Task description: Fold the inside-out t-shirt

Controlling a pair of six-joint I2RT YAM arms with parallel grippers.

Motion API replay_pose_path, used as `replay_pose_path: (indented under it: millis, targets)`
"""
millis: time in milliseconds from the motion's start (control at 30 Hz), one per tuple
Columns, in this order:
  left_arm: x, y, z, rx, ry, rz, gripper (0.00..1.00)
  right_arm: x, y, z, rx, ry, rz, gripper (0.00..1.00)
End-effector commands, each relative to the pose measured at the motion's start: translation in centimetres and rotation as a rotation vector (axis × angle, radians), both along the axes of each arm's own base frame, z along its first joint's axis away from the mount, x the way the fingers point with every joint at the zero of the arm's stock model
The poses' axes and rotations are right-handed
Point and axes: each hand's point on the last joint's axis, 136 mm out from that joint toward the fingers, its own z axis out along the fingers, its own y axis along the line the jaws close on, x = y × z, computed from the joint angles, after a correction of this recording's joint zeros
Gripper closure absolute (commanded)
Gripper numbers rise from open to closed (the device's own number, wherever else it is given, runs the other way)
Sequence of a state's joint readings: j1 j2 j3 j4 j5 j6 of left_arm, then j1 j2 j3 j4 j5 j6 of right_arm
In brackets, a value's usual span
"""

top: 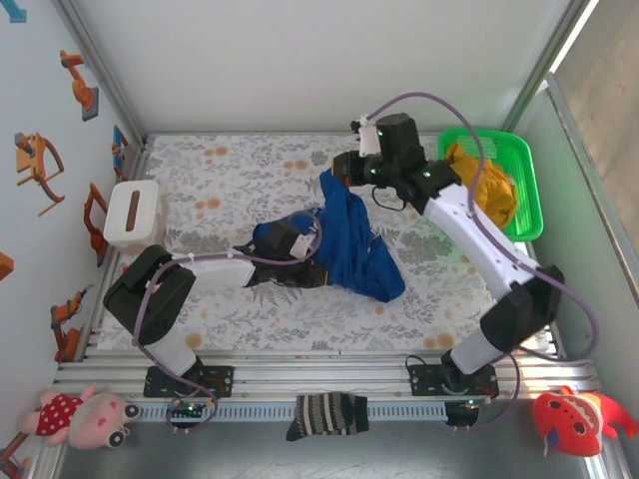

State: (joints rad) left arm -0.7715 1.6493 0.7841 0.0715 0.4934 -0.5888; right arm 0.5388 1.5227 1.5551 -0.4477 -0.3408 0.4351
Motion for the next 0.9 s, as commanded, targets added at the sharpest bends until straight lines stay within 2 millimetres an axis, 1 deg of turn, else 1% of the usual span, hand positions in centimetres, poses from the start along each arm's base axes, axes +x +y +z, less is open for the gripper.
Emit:
replay_pose_path:
  millis: [0, 67, 100, 167, 233, 300, 333, 400, 467, 533, 700, 867]
  targets:
    - [1.3, -0.2, 4.3, -0.074, -0.086, 0.012, 0.69, -1.7, -1.0, 1.1, 0.055, -0.064, 0.001, 1.00]
    - [2.0, 0.2, 6.6, -0.108, -0.128, 0.040, 0.59, -2.8, -1.8, 0.6, 0.051, -0.076, 0.012, 1.00]
    - [2.4, 0.6, 8.2, -0.132, -0.160, 0.056, 0.55, -3.3, -2.2, 0.0, 0.049, -0.075, 0.023, 1.00]
    - [3.3, 1.4, 11.1, -0.180, -0.217, 0.092, 0.48, -4.3, -2.7, -0.9, 0.060, -0.074, 0.051, 1.00]
    - [4.0, 2.4, 14.3, -0.232, -0.283, 0.127, 0.43, -5.0, -3.2, -1.6, 0.071, -0.072, 0.066, 1.00]
    - [4.5, 2.9, 16.8, -0.277, -0.328, 0.142, 0.40, -5.4, -3.5, -2.4, 0.072, -0.058, 0.068, 1.00]
    - [4.7, 3.0, 18.2, -0.305, -0.348, 0.139, 0.39, -5.6, -3.6, -2.8, 0.072, -0.048, 0.068, 1.00]
    - [4.9, 2.8, 20.1, -0.348, -0.372, 0.124, 0.38, -5.8, -3.6, -3.3, 0.079, -0.034, 0.073, 1.00]
    - [5.1, 2.1, 21.2, -0.375, -0.370, 0.092, 0.38, -5.9, -3.6, -3.5, 0.090, -0.029, 0.069, 1.00]
    - [5.3, 1.0, 21.4, -0.402, -0.349, 0.053, 0.39, -6.0, -3.6, -3.6, 0.103, -0.025, 0.064, 1.00]
    - [6.2, -1.1, 20.6, -0.463, -0.286, 0.013, 0.41, -6.2, -3.8, -3.5, 0.118, -0.025, 0.051, 1.00]
    - [6.5, -2.8, 20.6, -0.509, -0.273, -0.014, 0.42, -6.2, -3.8, -3.3, 0.128, -0.022, 0.047, 1.00]
